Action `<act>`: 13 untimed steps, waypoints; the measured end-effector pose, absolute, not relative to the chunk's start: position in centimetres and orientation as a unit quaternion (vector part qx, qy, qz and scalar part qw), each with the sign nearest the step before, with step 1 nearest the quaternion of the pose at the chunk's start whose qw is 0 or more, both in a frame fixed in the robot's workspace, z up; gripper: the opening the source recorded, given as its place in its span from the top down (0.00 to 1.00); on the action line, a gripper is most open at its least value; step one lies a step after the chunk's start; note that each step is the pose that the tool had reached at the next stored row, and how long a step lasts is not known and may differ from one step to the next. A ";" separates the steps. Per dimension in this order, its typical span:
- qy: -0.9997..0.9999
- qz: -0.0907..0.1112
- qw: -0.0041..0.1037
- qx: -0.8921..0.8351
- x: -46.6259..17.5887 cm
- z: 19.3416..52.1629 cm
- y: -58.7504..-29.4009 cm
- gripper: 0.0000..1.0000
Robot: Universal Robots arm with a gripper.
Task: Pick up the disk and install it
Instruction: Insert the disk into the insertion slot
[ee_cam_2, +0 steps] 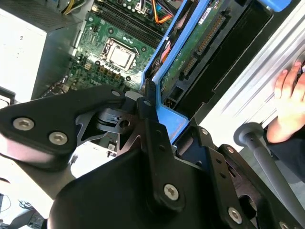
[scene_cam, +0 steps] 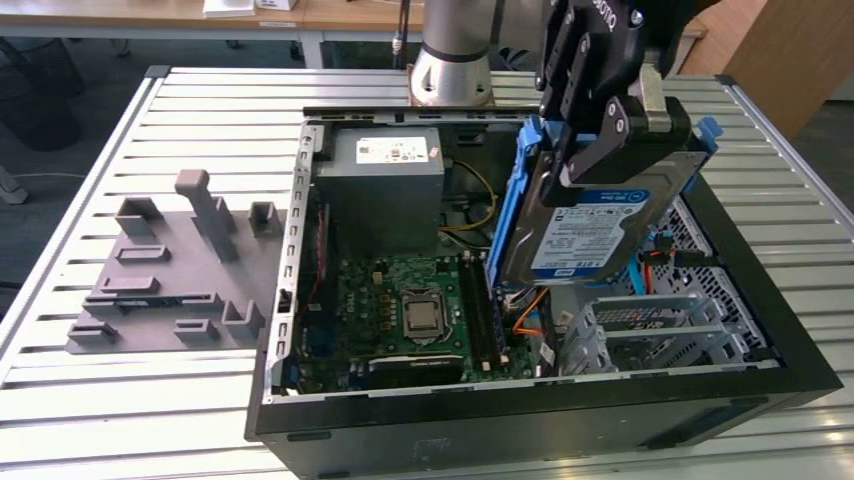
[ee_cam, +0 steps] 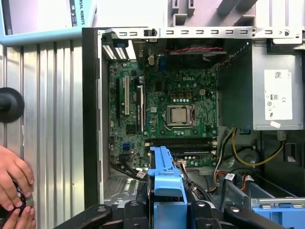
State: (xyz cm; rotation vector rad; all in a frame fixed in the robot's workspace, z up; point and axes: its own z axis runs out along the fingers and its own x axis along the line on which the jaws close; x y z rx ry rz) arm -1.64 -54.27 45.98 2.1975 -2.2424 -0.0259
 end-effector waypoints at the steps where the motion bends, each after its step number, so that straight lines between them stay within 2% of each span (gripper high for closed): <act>1: -0.714 -0.008 0.001 0.700 -1.6 46.0 -54.4 0.64; 13: -0.714 -0.004 -0.002 0.700 -0.4 45.7 -54.6 0.64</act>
